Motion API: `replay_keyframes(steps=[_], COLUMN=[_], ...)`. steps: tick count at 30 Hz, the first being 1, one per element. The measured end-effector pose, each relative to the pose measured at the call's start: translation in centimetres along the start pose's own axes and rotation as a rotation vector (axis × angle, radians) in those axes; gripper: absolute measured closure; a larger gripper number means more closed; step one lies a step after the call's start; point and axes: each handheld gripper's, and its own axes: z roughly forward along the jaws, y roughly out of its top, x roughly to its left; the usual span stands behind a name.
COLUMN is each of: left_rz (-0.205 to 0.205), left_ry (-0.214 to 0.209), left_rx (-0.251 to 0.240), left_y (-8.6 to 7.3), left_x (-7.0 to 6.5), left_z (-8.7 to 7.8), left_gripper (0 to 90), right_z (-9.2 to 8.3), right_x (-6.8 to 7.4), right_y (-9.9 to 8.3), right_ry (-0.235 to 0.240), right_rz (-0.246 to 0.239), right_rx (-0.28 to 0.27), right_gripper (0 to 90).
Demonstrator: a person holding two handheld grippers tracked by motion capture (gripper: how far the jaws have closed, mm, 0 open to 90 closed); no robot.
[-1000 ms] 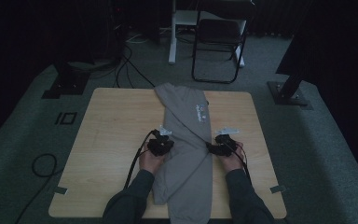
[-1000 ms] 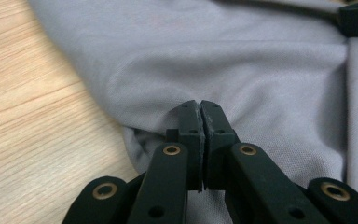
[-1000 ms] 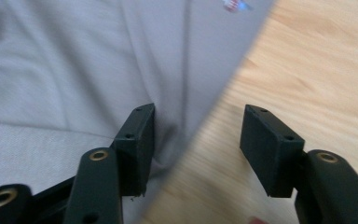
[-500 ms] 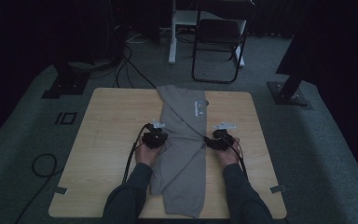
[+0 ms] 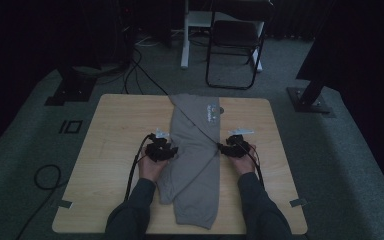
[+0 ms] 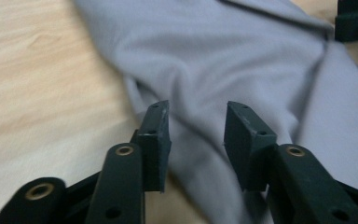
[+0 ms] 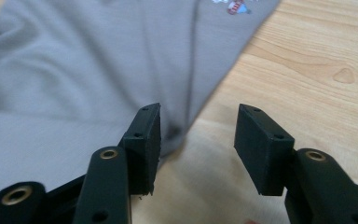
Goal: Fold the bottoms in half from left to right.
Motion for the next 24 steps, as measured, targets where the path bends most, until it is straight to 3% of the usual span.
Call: replay_keyframes(steps=[4, 7, 14, 17, 19, 22, 24], left_rz=[0.005, -0.005, -0.014, -0.003, 0.003, 0.033, 0.04], left_ry=[-0.002, -0.029, -0.045, -0.042, -0.041, -0.071, -0.096], left_rx=[-0.01, -0.011, 0.024, 0.045, 0.035, 0.051, 0.041], left_y=[-1.5, -3.0, -5.5, -5.8, -6.1, -6.2, -6.2], left_x=[0.0, 0.0, -0.3, -0.5, -0.8, -1.3, -1.9], left_z=[-2.5, -3.9, -4.7, -4.3, -4.1, -4.0, -4.1], left_gripper=[56.5, 55.5, 54.8, 55.2, 59.7, 81.1, 87.7], right_z=[-1.6, -2.6, -4.7, -5.8, -6.2, -6.6, -6.7], right_x=[0.9, 1.7, 2.5, 2.3, 2.1, 1.9, 1.8], right_y=[-0.6, -1.4, -3.4, -3.8, -3.9, -4.1, -4.1], right_ry=[0.018, 0.022, 0.047, 0.04, 0.036, 0.042, 0.045], right_rz=[-0.032, -0.077, -0.115, -0.101, -0.092, -0.077, -0.072], right_rx=[-0.002, 0.006, -0.016, -0.036, -0.047, -0.067, -0.072], right_gripper=[50.1, 49.5, 48.7, 48.7, 48.7, 48.8, 48.8])
